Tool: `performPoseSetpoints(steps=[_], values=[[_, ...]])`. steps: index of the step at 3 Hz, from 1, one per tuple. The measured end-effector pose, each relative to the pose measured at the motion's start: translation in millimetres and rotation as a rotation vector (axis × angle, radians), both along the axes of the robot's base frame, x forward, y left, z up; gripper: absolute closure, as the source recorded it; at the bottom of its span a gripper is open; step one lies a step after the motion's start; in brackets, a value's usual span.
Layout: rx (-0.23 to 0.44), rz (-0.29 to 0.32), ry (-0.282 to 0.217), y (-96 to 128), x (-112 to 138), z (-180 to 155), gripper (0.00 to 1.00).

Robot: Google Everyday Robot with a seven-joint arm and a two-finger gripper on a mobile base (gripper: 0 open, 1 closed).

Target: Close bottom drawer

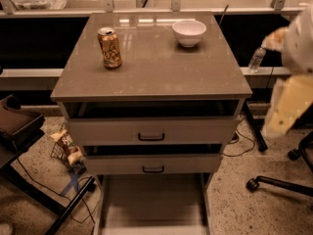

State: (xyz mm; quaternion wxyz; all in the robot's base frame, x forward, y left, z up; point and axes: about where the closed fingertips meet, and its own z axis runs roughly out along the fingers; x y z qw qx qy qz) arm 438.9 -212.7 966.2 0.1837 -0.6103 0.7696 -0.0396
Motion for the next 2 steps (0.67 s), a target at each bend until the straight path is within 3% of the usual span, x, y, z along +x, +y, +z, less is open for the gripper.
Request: performPoseSetpoints(steps=[1, 2], values=[[0.111, 0.020, 0.014, -19, -14, -73, 0.00], [0.205, 0.031, -0.031, -38, -19, -136, 0.00]])
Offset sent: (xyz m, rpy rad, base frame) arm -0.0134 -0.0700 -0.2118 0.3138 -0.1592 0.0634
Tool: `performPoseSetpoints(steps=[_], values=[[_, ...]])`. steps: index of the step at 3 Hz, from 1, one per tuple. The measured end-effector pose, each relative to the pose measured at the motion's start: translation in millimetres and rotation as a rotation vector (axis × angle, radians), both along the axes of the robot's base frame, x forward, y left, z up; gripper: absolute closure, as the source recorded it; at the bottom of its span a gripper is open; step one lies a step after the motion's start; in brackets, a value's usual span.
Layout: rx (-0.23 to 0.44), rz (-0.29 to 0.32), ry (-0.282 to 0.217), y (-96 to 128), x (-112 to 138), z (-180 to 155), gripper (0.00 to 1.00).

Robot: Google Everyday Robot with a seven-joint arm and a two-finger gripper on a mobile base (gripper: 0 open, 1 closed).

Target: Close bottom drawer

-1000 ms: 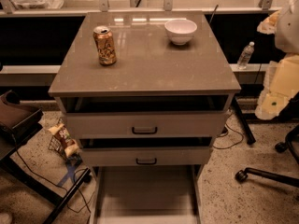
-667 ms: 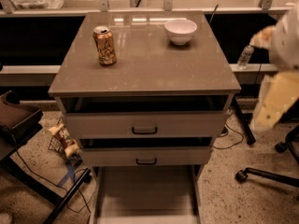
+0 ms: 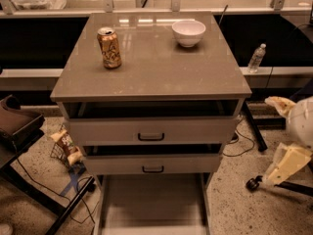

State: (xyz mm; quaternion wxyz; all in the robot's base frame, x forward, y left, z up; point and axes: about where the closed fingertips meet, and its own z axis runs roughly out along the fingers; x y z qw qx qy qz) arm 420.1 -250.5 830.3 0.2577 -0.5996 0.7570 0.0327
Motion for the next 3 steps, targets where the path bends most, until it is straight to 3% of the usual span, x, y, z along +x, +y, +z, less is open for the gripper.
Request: performPoseSetpoints(steps=[1, 2, 3], values=[[0.055, 0.009, -0.078, -35, -8, -92, 0.00], [0.055, 0.009, -0.078, -35, -8, -92, 0.00], [0.031, 0.002, -0.050, -11, -21, -152, 0.00]])
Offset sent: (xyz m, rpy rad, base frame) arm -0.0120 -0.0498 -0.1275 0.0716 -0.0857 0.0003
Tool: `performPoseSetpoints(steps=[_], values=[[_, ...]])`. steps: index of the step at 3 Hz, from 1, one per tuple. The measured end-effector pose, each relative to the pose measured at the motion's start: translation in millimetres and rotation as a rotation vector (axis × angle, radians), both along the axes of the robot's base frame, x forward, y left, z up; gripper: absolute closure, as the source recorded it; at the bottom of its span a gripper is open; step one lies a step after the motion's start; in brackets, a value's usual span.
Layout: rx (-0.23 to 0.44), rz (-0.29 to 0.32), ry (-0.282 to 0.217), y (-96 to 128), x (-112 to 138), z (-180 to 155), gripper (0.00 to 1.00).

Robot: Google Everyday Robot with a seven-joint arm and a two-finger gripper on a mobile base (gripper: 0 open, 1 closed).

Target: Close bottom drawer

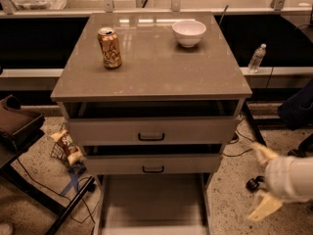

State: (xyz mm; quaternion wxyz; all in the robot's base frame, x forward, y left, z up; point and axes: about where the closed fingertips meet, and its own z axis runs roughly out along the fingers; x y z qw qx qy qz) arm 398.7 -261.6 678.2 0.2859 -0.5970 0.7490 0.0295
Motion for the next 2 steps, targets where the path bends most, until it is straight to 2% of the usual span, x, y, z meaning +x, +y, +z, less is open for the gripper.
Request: performPoseSetpoints(steps=[1, 2], values=[[0.069, -0.016, 0.007, 11, -22, -72, 0.00], [0.149, -0.031, -0.034, 11, -43, -139, 0.00]])
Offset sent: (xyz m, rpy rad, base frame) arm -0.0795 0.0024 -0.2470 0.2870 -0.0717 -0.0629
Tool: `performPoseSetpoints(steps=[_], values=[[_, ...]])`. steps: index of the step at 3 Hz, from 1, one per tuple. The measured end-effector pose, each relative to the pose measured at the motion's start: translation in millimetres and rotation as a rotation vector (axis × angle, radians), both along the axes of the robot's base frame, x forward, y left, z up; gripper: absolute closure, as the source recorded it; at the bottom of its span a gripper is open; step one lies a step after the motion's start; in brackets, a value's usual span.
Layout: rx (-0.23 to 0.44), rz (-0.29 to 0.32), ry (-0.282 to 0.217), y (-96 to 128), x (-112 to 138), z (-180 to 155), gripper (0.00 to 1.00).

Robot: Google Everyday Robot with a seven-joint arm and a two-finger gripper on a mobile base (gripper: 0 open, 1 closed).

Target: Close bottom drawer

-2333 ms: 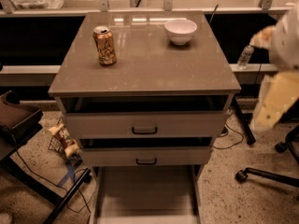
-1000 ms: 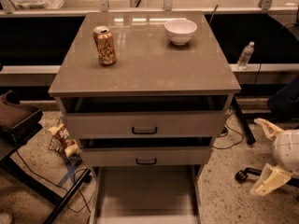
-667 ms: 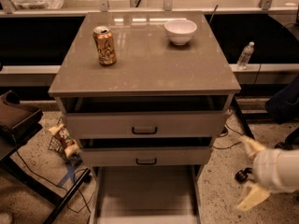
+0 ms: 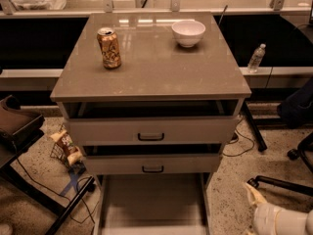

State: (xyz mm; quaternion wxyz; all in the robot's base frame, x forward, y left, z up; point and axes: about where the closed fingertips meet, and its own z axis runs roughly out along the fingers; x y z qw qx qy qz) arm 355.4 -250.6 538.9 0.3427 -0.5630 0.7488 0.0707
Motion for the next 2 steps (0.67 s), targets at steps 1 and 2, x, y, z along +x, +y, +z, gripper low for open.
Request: performPoseSetpoints(steps=[1, 2], values=[[0.056, -0.021, -0.015, -8, -22, -66, 0.00], [0.115, -0.015, 0.015, 8, -32, -95, 0.00]])
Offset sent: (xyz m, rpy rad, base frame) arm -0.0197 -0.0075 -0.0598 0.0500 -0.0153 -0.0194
